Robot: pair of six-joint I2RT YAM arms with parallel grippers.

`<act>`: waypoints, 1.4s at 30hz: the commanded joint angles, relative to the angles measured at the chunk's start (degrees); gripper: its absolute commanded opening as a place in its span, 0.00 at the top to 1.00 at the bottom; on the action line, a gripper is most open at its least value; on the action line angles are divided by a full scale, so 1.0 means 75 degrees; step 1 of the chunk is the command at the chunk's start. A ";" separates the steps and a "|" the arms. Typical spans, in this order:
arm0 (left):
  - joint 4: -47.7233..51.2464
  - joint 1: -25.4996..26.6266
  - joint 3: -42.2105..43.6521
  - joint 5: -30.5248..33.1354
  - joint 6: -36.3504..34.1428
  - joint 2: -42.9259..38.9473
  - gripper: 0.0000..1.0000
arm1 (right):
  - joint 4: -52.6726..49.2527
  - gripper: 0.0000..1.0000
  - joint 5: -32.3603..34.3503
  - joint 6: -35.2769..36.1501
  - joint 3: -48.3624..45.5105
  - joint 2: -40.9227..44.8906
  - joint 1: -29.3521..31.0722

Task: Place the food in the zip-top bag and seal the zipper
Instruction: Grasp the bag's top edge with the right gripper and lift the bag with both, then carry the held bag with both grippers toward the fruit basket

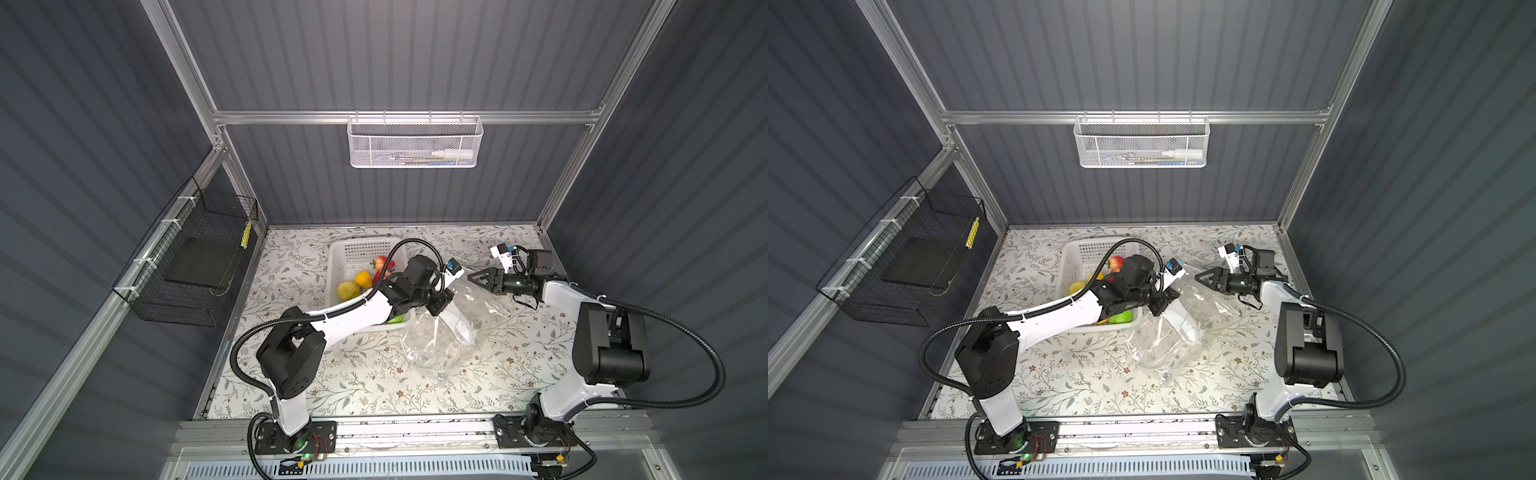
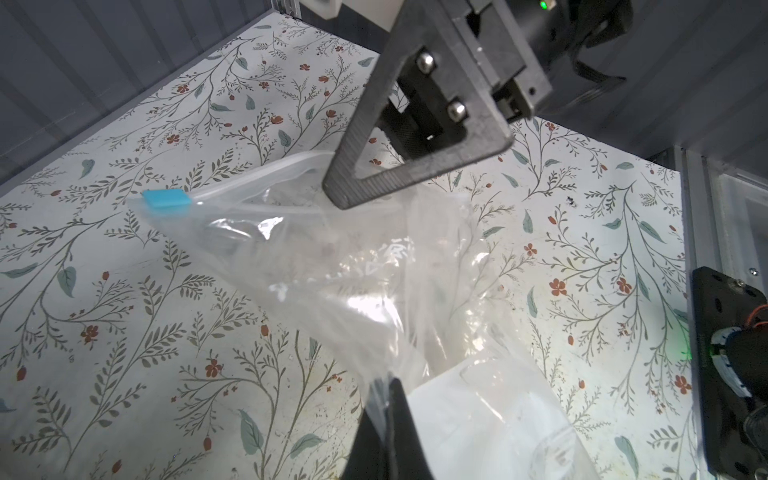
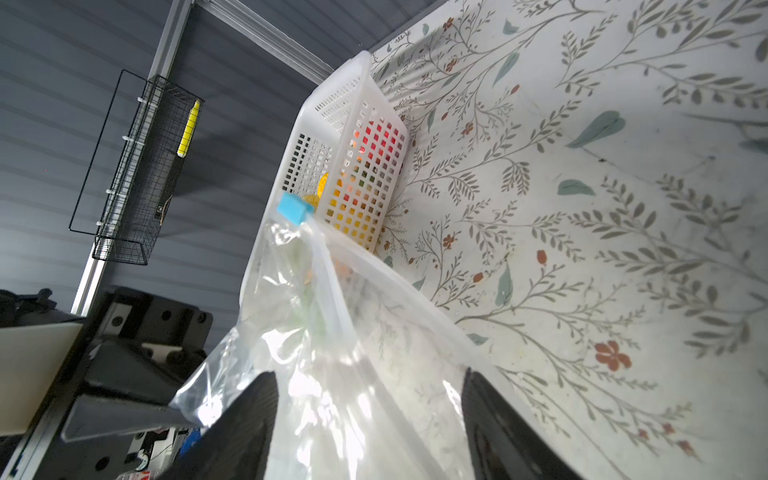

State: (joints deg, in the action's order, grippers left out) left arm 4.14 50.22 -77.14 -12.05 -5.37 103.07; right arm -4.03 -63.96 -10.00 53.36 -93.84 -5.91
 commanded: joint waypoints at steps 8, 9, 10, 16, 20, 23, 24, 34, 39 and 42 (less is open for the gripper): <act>-0.0107 0.0016 -0.0155 0.0279 0.0189 0.0285 1.00 | 0.0211 0.51 0.0004 -0.0413 -0.0494 0.1132 0.0004; -0.0116 0.0013 -0.0166 0.0283 0.0206 0.0304 1.00 | 0.0191 0.54 0.0059 -0.0432 -0.0494 0.1184 0.0013; -0.0108 0.0013 -0.0173 0.0289 0.0217 0.0328 1.00 | 0.0159 0.58 0.0124 -0.0453 -0.0482 0.1236 0.0004; -0.0015 0.0013 -0.0374 0.0307 0.0338 0.0302 0.84 | -0.0341 0.80 0.0787 -0.0679 -0.0287 0.1589 -0.0003; 0.0010 0.0015 -0.0443 0.0439 0.0707 0.0137 0.34 | -0.1290 0.91 0.1687 -0.0682 0.0111 0.2057 -0.0034; 0.0001 0.0016 -0.0781 0.0572 0.0999 -0.0101 0.23 | -0.2049 0.93 0.2264 -0.0665 0.0536 0.2473 -0.0072; -0.0018 0.0017 -0.0787 0.0618 0.1101 -0.0195 0.22 | -0.2274 0.93 0.2460 -0.0671 0.0681 0.2591 -0.0071; -0.0467 0.0013 -0.0245 0.0183 0.1890 -0.1178 0.18 | -0.3928 0.92 0.5273 -0.0802 0.2323 0.3910 0.0091; -0.0884 0.0019 0.0314 0.0150 0.2308 -0.1481 0.17 | -0.4014 0.91 0.6944 -0.0525 0.2583 0.4294 0.0990; -0.1116 0.0019 0.0600 0.0025 0.2671 -0.1543 0.16 | -0.3715 0.91 0.7333 -0.0819 0.2369 0.4061 0.1745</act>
State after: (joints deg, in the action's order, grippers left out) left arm -2.33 50.22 -74.81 -10.15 11.05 92.09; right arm -31.27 -15.75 -15.31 72.31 -61.30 4.05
